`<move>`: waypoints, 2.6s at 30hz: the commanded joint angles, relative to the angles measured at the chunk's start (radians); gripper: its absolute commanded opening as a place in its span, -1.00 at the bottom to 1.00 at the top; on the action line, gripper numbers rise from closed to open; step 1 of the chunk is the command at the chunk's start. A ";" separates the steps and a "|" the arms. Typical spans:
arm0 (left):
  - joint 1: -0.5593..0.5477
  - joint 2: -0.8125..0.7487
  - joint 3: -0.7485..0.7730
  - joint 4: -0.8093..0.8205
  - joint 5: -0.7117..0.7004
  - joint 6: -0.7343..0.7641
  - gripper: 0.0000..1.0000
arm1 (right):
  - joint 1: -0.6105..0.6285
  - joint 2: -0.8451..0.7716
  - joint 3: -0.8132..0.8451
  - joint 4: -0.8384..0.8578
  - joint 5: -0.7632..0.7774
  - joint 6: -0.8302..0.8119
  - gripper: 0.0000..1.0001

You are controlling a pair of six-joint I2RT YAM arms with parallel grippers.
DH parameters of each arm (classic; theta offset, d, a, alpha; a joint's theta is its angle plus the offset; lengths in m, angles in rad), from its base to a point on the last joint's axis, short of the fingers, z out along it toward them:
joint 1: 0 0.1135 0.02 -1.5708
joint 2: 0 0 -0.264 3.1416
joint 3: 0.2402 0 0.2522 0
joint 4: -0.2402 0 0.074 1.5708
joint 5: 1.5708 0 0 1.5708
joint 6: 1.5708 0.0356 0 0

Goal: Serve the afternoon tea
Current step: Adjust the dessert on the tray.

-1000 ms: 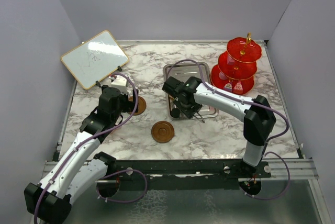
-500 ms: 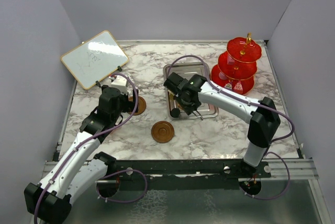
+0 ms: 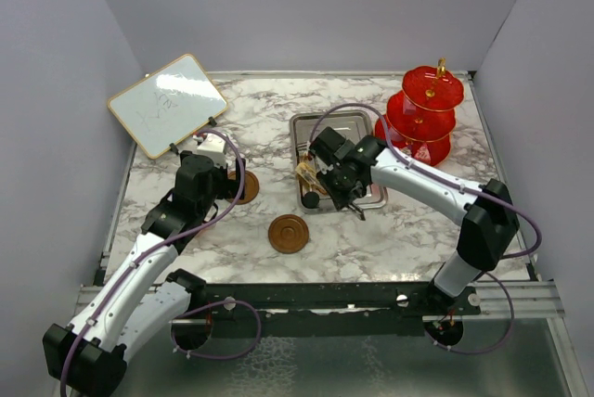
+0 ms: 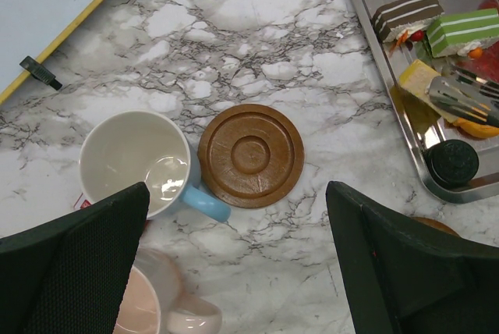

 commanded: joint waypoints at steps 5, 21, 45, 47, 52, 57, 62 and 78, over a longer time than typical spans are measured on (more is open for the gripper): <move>0.006 0.005 0.036 0.004 0.003 0.005 0.98 | -0.136 -0.021 -0.053 0.147 -0.245 -0.067 -0.52; 0.006 0.013 0.036 0.003 -0.006 0.005 0.98 | -0.228 0.005 -0.055 0.170 -0.307 -0.097 -0.37; 0.007 0.017 0.036 0.003 -0.001 0.005 0.98 | -0.227 0.036 0.055 0.061 -0.201 -0.145 -0.21; 0.006 0.017 0.036 0.004 -0.001 0.005 0.98 | -0.227 0.037 0.052 0.062 -0.205 -0.148 -0.21; 0.006 0.018 0.036 0.004 -0.001 0.005 0.98 | -0.227 0.048 0.046 0.059 -0.220 -0.156 -0.21; 0.006 0.016 0.036 0.004 -0.002 0.006 0.98 | -0.228 0.057 0.047 0.063 -0.218 -0.157 -0.29; 0.006 0.015 0.036 0.004 -0.003 0.007 0.98 | -0.227 0.063 0.054 0.063 -0.224 -0.159 -0.31; 0.006 0.013 0.036 0.004 -0.003 0.007 0.98 | -0.215 0.064 0.046 0.068 -0.203 -0.151 -0.31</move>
